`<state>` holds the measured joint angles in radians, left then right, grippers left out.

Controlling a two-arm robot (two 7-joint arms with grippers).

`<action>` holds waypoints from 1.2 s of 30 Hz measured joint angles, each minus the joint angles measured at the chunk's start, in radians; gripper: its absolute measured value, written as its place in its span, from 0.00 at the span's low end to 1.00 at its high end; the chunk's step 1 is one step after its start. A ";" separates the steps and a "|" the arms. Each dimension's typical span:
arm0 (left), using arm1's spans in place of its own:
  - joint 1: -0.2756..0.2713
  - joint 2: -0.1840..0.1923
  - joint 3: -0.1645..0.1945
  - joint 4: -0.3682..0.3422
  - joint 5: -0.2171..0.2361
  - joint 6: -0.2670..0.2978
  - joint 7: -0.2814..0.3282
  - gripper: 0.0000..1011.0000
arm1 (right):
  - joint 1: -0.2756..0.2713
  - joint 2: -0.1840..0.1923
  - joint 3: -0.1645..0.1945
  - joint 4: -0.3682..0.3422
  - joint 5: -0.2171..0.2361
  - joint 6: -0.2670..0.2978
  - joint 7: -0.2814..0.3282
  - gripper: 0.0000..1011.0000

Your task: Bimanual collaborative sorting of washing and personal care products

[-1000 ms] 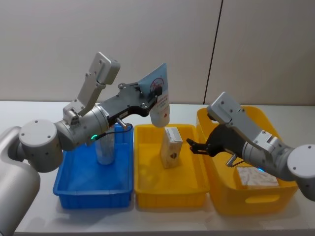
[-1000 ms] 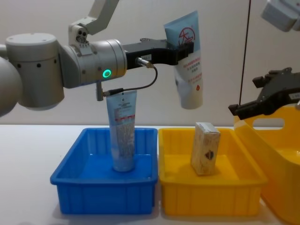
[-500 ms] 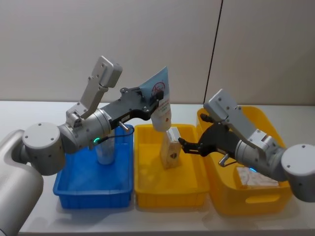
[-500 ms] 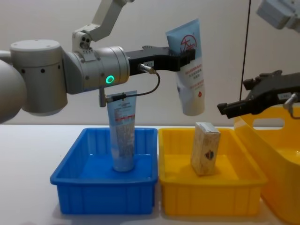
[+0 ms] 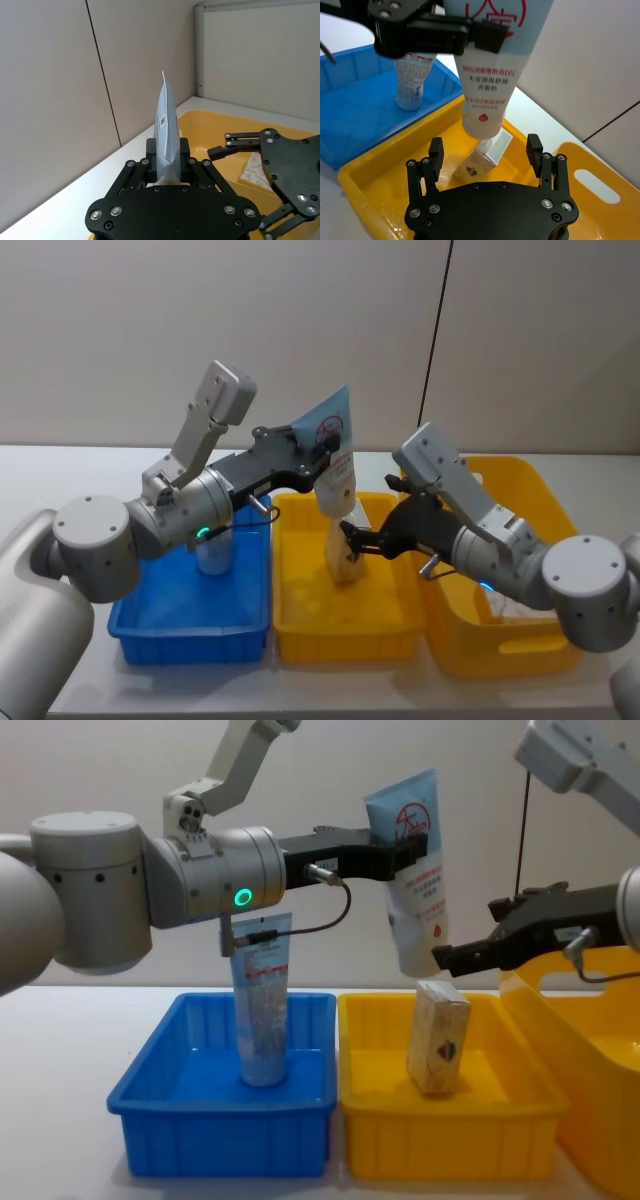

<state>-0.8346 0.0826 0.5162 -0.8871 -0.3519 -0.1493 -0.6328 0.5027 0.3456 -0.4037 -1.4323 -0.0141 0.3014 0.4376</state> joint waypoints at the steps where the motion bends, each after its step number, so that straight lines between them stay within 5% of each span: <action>1: 0.002 0.000 0.001 -0.002 0.000 0.001 0.000 0.22 | 0.002 -0.005 -0.002 0.005 -0.001 -0.004 -0.006 0.99; 17: 0.033 0.012 0.009 -0.048 -0.002 0.028 0.019 0.22 | 0.036 -0.064 -0.024 0.082 -0.049 -0.040 -0.080 0.99; 36: 0.050 0.027 0.016 -0.085 -0.009 0.051 0.028 0.22 | 0.094 -0.131 -0.043 0.200 -0.083 -0.063 -0.100 0.99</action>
<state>-0.7847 0.1097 0.5326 -0.9717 -0.3605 -0.0987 -0.6043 0.5963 0.2148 -0.4468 -1.2326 -0.0975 0.2382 0.3375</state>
